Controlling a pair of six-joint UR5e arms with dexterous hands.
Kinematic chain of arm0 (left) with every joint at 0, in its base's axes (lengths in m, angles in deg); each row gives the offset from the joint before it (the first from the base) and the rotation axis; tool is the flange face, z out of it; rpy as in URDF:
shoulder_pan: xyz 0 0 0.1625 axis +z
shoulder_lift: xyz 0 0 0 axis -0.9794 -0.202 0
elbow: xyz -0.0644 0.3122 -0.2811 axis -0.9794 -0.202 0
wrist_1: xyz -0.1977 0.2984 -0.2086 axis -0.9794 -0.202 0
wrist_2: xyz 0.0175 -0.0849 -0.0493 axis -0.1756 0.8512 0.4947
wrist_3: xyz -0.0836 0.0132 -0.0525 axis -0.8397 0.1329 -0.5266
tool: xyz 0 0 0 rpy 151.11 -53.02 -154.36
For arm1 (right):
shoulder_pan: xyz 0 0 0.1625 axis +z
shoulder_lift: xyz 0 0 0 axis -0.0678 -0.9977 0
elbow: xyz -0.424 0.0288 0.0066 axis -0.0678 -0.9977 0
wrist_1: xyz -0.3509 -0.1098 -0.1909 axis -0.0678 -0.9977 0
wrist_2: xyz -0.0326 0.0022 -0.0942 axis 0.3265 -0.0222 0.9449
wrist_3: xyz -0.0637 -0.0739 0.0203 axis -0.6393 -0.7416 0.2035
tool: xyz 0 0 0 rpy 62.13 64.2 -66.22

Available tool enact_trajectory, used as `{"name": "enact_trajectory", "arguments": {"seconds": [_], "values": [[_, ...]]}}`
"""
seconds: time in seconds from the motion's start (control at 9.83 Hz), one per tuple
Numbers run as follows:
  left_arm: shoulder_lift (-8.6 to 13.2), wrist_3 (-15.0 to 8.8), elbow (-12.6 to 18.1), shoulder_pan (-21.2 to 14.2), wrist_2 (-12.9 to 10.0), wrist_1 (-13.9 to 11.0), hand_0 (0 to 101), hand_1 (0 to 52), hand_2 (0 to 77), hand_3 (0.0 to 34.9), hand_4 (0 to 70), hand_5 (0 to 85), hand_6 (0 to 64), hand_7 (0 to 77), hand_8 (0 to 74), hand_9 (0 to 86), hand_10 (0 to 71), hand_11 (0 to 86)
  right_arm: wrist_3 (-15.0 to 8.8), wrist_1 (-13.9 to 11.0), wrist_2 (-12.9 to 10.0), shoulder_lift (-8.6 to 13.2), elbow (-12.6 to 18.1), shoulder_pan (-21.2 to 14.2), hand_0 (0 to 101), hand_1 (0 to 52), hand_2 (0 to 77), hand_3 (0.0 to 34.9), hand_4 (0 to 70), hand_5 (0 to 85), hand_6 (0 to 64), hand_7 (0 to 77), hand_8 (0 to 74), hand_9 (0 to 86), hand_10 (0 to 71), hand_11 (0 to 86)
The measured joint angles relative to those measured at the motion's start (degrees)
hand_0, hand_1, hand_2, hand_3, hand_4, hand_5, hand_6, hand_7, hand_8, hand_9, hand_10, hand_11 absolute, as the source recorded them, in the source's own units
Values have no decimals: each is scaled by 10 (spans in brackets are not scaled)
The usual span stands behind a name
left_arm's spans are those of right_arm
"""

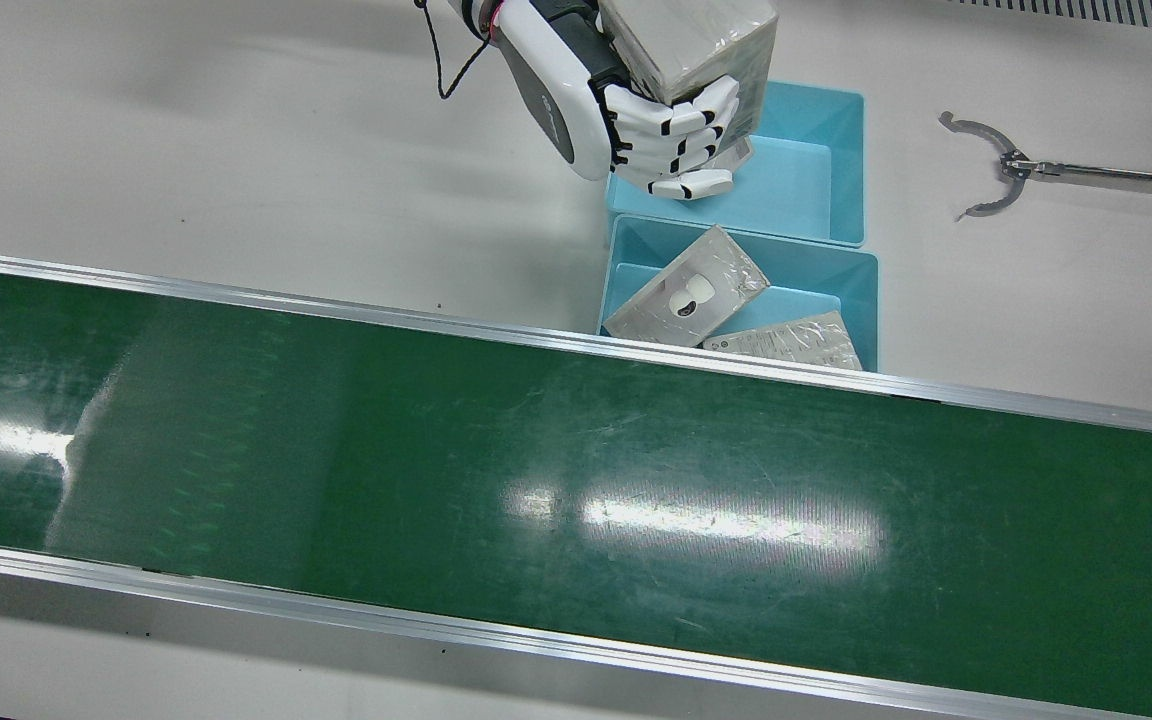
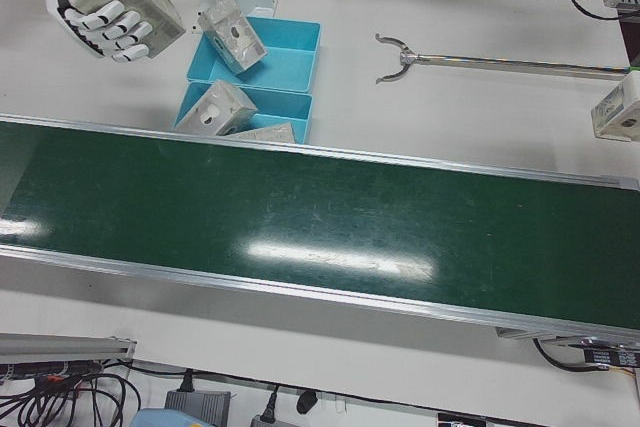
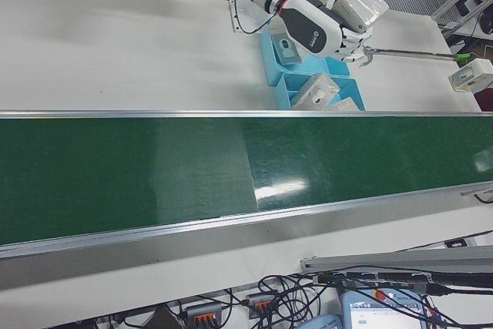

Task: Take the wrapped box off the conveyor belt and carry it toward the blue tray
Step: 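Carry the held box down toward the blue trays, then lower the box into the nearer blue tray and open the right hand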

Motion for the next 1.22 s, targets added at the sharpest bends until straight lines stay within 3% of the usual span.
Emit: {"name": "enact_trajectory", "arguments": {"seconds": [0.1,0.31,0.51,0.71,0.92,1.12,1.22], "values": [[0,0,0,0,0,0,0,0,5,0,0,5,0,5,5,5,0,0,-57,-16,7,1,26,-9,450,0,284,0,245,436,349,404,387,491,191,273],[0,0,0,0,0,0,0,0,5,0,0,5,0,5,0,5,5,0,-193,-72,21,1,93,-30,458,0,295,0,245,436,360,404,387,507,191,273],[0,0,0,0,0,0,0,0,11,0,0,5,0,5,0,5,5,0,-264,-114,39,0,117,-46,464,0,295,0,245,436,360,404,393,507,191,267],[0,0,0,0,0,0,0,0,11,0,0,5,0,5,0,5,0,0,-303,-162,46,0,116,-56,464,0,295,0,245,436,360,404,393,507,169,240],[0,0,0,0,0,0,0,0,11,0,0,5,0,5,5,0,0,0,-315,-199,47,1,106,-61,467,0,295,0,262,436,360,404,393,507,147,207],[0,0,0,0,0,0,0,0,11,0,0,5,0,5,5,0,0,0,-318,-211,47,1,102,-71,467,0,300,0,267,436,360,404,393,507,147,207],[0,0,0,0,0,0,0,0,11,0,0,5,0,5,5,0,0,0,-318,-211,47,3,103,-78,468,0,295,19,267,431,360,404,393,507,54,82]]}}
